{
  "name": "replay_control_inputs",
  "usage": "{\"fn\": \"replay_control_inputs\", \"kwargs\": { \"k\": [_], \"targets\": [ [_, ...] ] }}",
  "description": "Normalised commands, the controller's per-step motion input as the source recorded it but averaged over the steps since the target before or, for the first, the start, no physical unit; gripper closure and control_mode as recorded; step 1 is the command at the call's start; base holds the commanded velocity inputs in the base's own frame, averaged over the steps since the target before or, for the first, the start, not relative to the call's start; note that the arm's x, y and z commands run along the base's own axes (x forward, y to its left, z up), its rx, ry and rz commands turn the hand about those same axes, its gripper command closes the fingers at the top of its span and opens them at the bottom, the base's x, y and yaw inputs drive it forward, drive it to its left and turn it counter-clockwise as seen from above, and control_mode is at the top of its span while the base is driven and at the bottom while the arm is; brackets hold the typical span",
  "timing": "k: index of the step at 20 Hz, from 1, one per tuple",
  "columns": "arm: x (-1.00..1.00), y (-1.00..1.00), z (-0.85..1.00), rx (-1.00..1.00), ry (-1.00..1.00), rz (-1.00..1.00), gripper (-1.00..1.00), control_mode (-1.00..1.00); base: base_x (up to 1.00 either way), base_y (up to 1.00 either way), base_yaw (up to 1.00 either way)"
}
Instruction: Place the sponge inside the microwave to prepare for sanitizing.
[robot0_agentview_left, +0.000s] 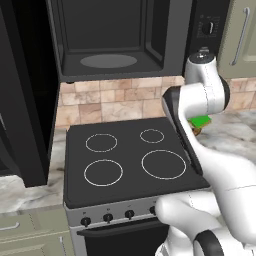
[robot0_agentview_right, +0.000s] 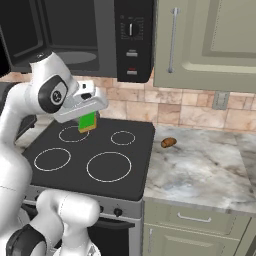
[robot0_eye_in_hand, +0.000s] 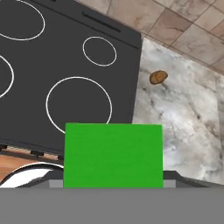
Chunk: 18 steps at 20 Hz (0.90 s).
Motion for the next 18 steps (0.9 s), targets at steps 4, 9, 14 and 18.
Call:
{"fn": "replay_control_inputs", "kwargs": {
  "k": [4,9,14,18],
  "targets": [
    [0.00,0.22,0.26,0.06,-0.01,-0.01,1.00,-1.00,0.00,0.00,0.00],
    [0.00,0.18,0.02,0.01,-0.23,0.00,1.00,-1.00,0.00,0.00,0.00],
    [0.00,0.22,0.06,0.00,-0.22,0.00,1.00,-1.00,0.00,0.00,0.00],
    [0.00,0.42,0.46,0.05,-0.02,0.00,1.00,-1.00,0.00,0.00,0.00]
  ]
}}
